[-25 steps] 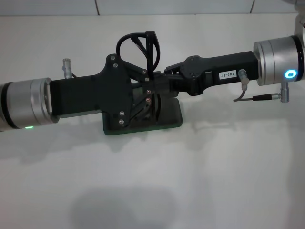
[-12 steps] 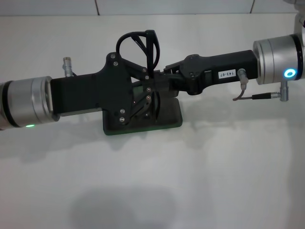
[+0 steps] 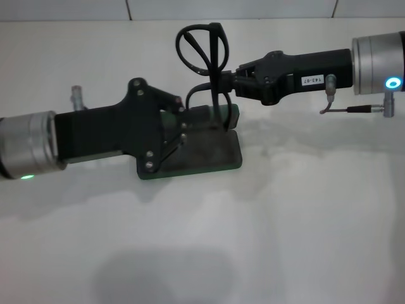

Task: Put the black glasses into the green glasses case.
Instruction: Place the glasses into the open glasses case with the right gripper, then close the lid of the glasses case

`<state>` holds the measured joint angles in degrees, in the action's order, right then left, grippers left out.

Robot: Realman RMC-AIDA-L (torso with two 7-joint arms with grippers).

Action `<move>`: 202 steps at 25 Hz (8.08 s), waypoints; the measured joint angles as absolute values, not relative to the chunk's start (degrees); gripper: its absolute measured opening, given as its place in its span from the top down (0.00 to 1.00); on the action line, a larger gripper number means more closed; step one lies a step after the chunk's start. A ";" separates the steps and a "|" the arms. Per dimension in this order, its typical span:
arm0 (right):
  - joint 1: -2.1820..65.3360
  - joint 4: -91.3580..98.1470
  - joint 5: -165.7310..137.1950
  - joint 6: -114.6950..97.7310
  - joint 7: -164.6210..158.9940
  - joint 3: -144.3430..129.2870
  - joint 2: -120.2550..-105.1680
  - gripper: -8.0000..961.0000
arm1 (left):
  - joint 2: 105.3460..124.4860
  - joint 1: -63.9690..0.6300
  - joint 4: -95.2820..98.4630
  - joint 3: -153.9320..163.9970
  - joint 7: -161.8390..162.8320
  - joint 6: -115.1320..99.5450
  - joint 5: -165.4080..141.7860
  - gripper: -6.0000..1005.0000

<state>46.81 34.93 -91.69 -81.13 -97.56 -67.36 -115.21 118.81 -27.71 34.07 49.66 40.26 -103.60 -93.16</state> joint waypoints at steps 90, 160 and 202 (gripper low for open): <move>46.51 65.24 -110.14 -64.72 -113.39 -97.26 -116.16 0.79 | 115.61 -14.07 34.28 46.72 51.15 -89.49 -101.00 1.00; 22.24 27.44 -90.44 -89.33 -54.46 -62.32 -115.23 0.20 | 119.12 -26.24 29.65 46.80 54.87 -63.58 -103.08 1.00; 22.93 27.47 -91.07 -86.93 -54.64 -62.31 -115.13 0.20 | 120.15 -16.97 71.02 80.43 134.24 -46.01 -111.35 1.00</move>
<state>22.93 27.47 -91.07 -86.93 -54.64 -62.31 -115.13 120.15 -16.97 71.02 80.43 134.24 -46.01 -111.35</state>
